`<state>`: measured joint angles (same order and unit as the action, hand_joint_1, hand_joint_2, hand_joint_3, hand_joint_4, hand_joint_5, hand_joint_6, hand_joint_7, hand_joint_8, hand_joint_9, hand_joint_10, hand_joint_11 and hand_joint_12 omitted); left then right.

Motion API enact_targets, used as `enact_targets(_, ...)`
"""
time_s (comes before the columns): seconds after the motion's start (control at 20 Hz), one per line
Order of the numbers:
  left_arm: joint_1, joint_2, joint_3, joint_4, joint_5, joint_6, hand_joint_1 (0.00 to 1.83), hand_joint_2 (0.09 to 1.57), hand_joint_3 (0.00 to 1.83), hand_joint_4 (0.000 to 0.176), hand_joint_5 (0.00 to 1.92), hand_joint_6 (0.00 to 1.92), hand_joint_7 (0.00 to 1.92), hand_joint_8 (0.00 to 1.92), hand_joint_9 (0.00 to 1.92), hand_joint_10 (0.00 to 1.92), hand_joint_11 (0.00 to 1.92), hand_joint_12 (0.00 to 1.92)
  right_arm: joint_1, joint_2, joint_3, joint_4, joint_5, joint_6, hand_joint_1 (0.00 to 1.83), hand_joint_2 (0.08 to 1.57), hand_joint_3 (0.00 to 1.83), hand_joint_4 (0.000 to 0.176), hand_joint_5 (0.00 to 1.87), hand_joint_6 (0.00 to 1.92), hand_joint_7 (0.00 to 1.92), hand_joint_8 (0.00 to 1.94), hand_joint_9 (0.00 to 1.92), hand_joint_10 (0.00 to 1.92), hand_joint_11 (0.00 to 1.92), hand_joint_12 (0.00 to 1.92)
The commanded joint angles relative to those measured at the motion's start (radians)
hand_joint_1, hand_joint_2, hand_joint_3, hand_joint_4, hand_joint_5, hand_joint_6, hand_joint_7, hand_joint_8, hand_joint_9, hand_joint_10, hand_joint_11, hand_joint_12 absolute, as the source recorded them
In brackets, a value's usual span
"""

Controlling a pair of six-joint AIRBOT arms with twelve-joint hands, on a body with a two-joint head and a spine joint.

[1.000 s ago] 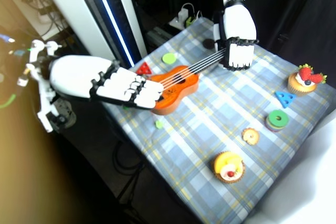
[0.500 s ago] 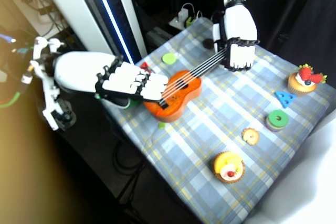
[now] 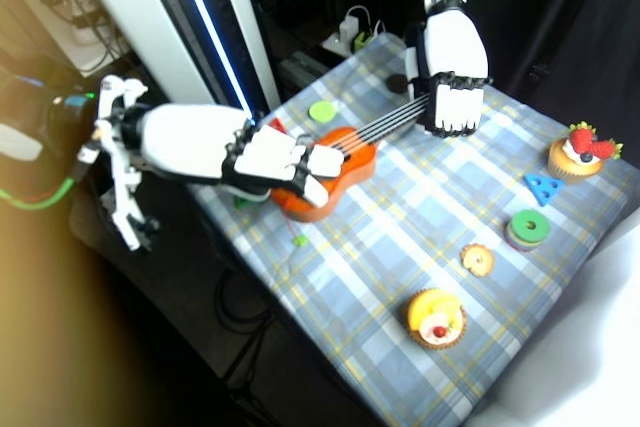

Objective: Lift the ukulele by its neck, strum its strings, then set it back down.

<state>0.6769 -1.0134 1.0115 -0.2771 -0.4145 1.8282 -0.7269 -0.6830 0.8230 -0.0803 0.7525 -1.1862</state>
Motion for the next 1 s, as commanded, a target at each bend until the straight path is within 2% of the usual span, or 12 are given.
enact_targets(0.0, -0.013, 0.000, -0.002, 0.003, -0.121, -0.008, 1.43, 1.39, 0.01, 0.000, 0.23, 1.92, 0.39, 1.89, 0.43, 1.92, 0.37, 1.92, 0.019, 0.004, 0.003, 0.002, 0.105, -0.005, 1.38, 0.97, 0.84, 0.040, 0.47, 0.08, 0.02, 0.00, 0.00, 0.00, 0.00, 0.77)
enact_targets(0.1, -0.010, 0.000, -0.001, 0.003, -0.122, -0.010, 1.43, 1.39, 0.01, 0.000, 0.23, 1.92, 0.40, 1.89, 0.43, 1.92, 0.38, 1.92, 0.023, 0.005, 0.001, -0.003, 0.106, 0.001, 1.44, 0.95, 0.86, 0.031, 0.49, 0.06, 0.00, 0.00, 0.00, 0.00, 0.00, 1.29)
enact_targets(0.2, -0.008, 0.000, 0.001, 0.000, -0.120, -0.010, 1.43, 1.39, 0.01, 0.001, 0.21, 1.92, 0.40, 1.89, 0.42, 1.92, 0.33, 1.92, 0.027, 0.010, -0.001, -0.004, 0.116, 0.001, 1.46, 0.94, 0.84, 0.034, 0.50, 0.05, 0.00, 0.00, 0.00, 0.00, 0.00, 1.43)
enact_targets(0.25, -0.007, -0.002, 0.005, -0.004, -0.117, -0.011, 1.43, 1.39, 0.01, 0.000, 0.26, 1.92, 0.40, 1.90, 0.42, 1.92, 0.39, 1.92, 0.029, 0.019, -0.007, -0.005, 0.131, 0.001, 1.50, 0.97, 0.78, 0.010, 0.50, 0.01, 0.00, 0.00, 0.00, 0.00, 0.00, 0.16)
enact_targets(0.35, -0.007, -0.006, 0.010, -0.010, -0.113, -0.011, 1.39, 1.39, 0.02, 0.000, 0.20, 1.92, 0.40, 1.88, 0.43, 1.92, 0.34, 1.92, 0.029, 0.038, -0.017, -0.008, 0.151, 0.001, 1.58, 0.87, 0.87, 0.024, 0.51, 0.03, 0.00, 0.00, 0.00, 0.00, 0.00, 1.08)
enact_targets(0.4, -0.007, -0.007, 0.010, -0.011, -0.114, -0.011, 1.42, 1.38, 0.02, 0.000, 0.19, 1.92, 0.40, 1.87, 0.42, 1.92, 0.32, 1.92, 0.029, 0.040, -0.019, -0.010, 0.153, 0.001, 1.59, 0.83, 0.95, 0.031, 0.49, 0.01, 0.00, 0.00, 0.00, 0.00, 0.00, 1.06)
enact_targets(0.45, -0.007, -0.006, 0.010, -0.013, -0.116, -0.011, 1.42, 1.38, 0.01, 0.000, 0.19, 1.92, 0.41, 1.87, 0.42, 1.92, 0.33, 1.92, 0.029, 0.040, -0.019, -0.010, 0.153, 0.001, 1.50, 0.87, 0.97, 0.036, 0.46, 0.02, 0.00, 0.00, 0.00, 0.00, 0.00, 0.25)
enact_targets(0.5, -0.008, -0.006, 0.010, -0.013, -0.118, -0.011, 1.26, 1.41, 0.02, 0.000, 0.17, 1.92, 0.41, 1.91, 0.39, 1.92, 0.32, 1.92, 0.029, 0.040, -0.018, -0.010, 0.154, 0.001, 1.48, 0.90, 0.89, 0.009, 0.45, 0.01, 0.00, 0.00, 0.00, 0.00, 0.00, 0.05)
enact_targets(0.65, -0.011, -0.006, 0.011, -0.013, -0.122, -0.011, 1.40, 1.37, 0.03, 0.000, 0.20, 1.92, 0.42, 1.85, 0.43, 1.92, 0.32, 1.92, 0.029, 0.039, -0.018, -0.013, 0.163, 0.001, 1.52, 0.90, 0.83, 0.032, 0.45, 0.01, 0.00, 0.00, 0.00, 0.00, 0.04, 0.02)
enact_targets(0.7, -0.012, -0.006, 0.012, -0.013, -0.123, -0.011, 1.27, 1.41, 0.01, 0.000, 0.34, 1.78, 0.45, 1.86, 0.46, 1.92, 0.33, 1.92, 0.029, 0.039, -0.018, -0.013, 0.164, 0.001, 1.55, 0.90, 0.79, 0.035, 0.45, 0.00, 0.00, 0.00, 0.00, 0.00, 0.01, 0.45)
enact_targets(0.75, -0.014, -0.007, 0.012, -0.013, -0.125, -0.011, 1.40, 1.39, 0.01, 0.000, 0.20, 1.88, 0.42, 1.84, 0.44, 1.92, 0.29, 1.92, 0.029, 0.039, -0.018, -0.014, 0.164, 0.001, 1.52, 0.92, 0.76, 0.052, 0.42, 0.00, 0.00, 0.00, 0.00, 0.00, 0.00, 0.45)
enact_targets(0.95, -0.018, -0.006, 0.012, -0.017, -0.139, -0.011, 1.43, 1.38, 0.01, 0.000, 0.17, 1.92, 0.40, 1.86, 0.43, 1.92, 0.32, 1.92, 0.029, 0.039, -0.017, -0.014, 0.161, 0.001, 1.49, 0.97, 0.75, 0.000, 0.45, 0.00, 0.00, 0.00, 0.00, 0.00, 0.00, 0.24)
